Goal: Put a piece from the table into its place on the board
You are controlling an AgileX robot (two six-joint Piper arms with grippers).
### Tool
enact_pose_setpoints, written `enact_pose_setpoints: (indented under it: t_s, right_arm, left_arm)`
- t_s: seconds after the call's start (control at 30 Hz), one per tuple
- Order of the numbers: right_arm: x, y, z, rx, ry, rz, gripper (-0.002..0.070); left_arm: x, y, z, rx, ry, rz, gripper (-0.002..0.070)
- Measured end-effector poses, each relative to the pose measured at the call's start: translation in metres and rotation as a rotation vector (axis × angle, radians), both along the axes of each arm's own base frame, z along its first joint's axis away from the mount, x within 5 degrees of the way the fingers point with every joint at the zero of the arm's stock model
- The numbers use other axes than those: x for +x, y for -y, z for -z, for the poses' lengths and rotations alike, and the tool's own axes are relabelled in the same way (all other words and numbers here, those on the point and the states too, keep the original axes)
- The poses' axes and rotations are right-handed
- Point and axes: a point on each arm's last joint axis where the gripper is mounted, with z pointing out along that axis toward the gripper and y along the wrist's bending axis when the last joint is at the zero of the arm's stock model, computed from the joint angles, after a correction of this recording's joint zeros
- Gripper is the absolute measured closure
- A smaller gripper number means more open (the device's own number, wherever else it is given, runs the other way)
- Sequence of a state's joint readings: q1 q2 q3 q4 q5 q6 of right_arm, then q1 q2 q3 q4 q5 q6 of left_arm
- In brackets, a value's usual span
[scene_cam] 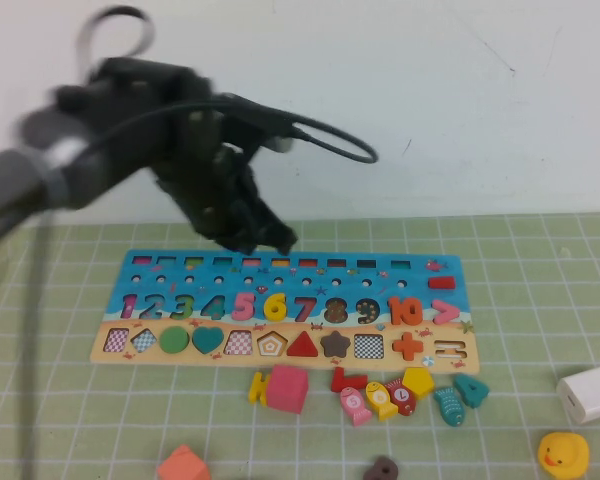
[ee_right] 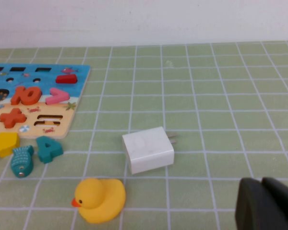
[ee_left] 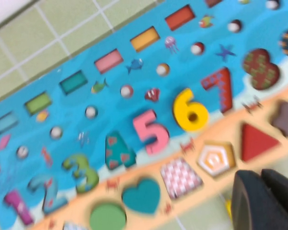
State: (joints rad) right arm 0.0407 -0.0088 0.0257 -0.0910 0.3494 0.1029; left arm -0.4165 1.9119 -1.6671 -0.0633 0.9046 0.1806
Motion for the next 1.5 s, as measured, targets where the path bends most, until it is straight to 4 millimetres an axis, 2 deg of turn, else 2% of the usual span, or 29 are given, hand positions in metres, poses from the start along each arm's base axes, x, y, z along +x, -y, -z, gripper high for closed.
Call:
enact_pose_setpoints:
  t_s: [0.23, 0.4, 0.53, 0.7, 0.8, 0.93, 1.1, 1.5]
  right_arm:
    - [0.0, 0.0, 0.0, 0.0, 0.0, 0.0, 0.0678]
    - [0.0, 0.0, 0.0, 0.0, 0.0, 0.0, 0.0678]
    - [0.0, 0.0, 0.0, 0.0, 0.0, 0.0, 0.0678]
    - [0.0, 0.0, 0.0, 0.0, 0.0, 0.0, 0.0678]
    - [0.0, 0.0, 0.0, 0.0, 0.0, 0.0, 0.0678]
    - [0.0, 0.0, 0.0, 0.0, 0.0, 0.0, 0.0678]
    - [0.0, 0.0, 0.0, 0.0, 0.0, 0.0, 0.0678]
    - [0.0, 0.0, 0.0, 0.0, 0.0, 0.0, 0.0678]
  left_arm:
    - [-0.082, -0.034, -0.038, -0.111, 0.153, -0.026, 0.0675]
    - [-0.143, -0.061, -0.047, -0.16, 0.227, -0.043, 0.0675]
    - [-0.198, -0.086, -0.058, -0.247, 0.327, -0.087, 0.0675]
    - [-0.261, -0.114, -0.058, -0.381, 0.463, -0.152, 0.0675]
    - [-0.288, -0.129, -0.049, -0.423, 0.502, -0.202, 0.0675]
    - [-0.312, -0.144, -0.035, -0.416, 0.501, -0.263, 0.0675]
    - [-0.327, -0.152, -0.031, -0.427, 0.504, -0.28, 0.0675]
    - [-0.33, -0.156, -0.028, -0.37, 0.499, -0.291, 0.0676]
